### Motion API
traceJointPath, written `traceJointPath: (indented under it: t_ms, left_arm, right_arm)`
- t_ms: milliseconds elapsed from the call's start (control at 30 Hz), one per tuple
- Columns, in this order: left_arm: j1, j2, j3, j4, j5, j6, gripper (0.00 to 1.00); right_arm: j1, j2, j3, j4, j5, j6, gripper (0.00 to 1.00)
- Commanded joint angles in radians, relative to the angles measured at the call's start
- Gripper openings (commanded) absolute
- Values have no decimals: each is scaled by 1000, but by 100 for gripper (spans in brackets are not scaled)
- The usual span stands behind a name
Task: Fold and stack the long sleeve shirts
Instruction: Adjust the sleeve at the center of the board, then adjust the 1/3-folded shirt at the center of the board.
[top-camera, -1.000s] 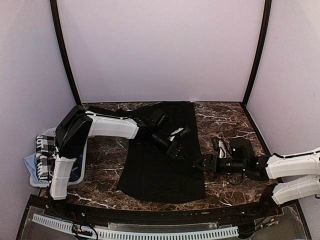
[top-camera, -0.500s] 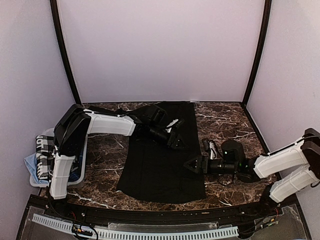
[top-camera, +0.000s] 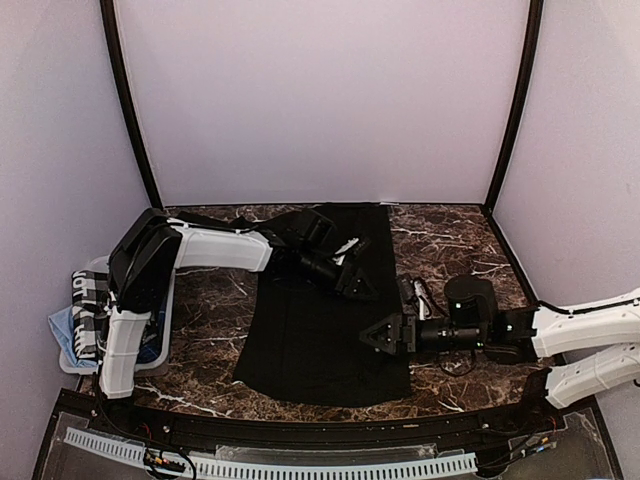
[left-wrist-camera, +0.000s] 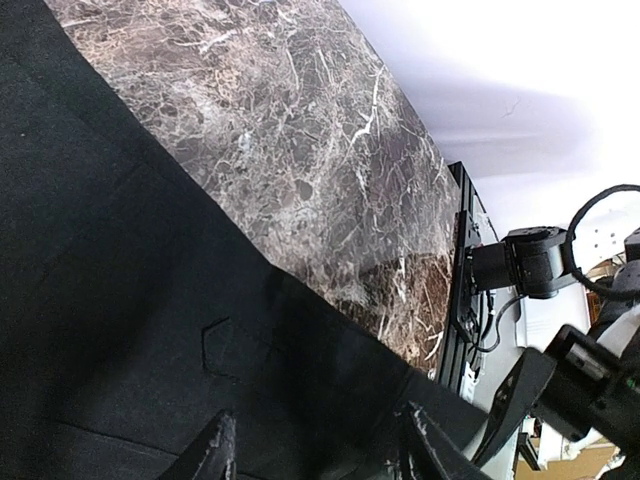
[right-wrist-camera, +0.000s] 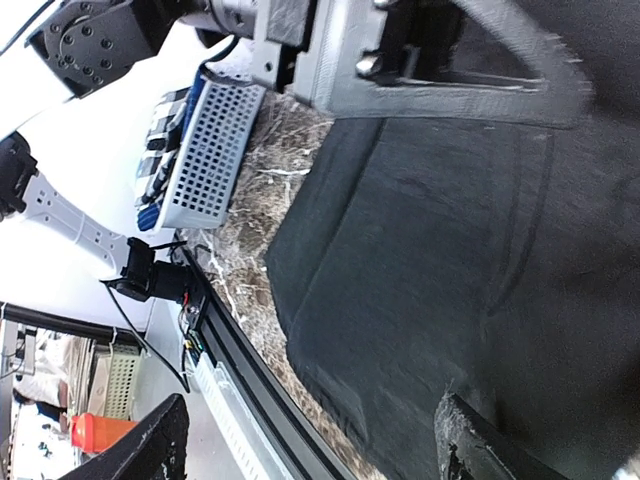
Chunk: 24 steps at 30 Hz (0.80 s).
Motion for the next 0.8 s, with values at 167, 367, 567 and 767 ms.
traceJointPath:
  t_ms: [167, 367, 567, 767]
  left_arm:
    - [-11, -13, 26, -53, -7, 39, 53]
    - [23, -81, 21, -118, -238, 6, 51]
    - [129, -199, -128, -133, -363, -45, 50]
    - [217, -331, -291, -127, -431, -51, 50]
  right_arm:
    - [11, -178, 121, -417, 264, 2, 81]
    - [-1, -3, 215, -441, 299, -2, 67]
    - [-8, 205, 272, -366, 215, -18, 29]
    - [-31, 316, 192, -256, 148, 40, 17]
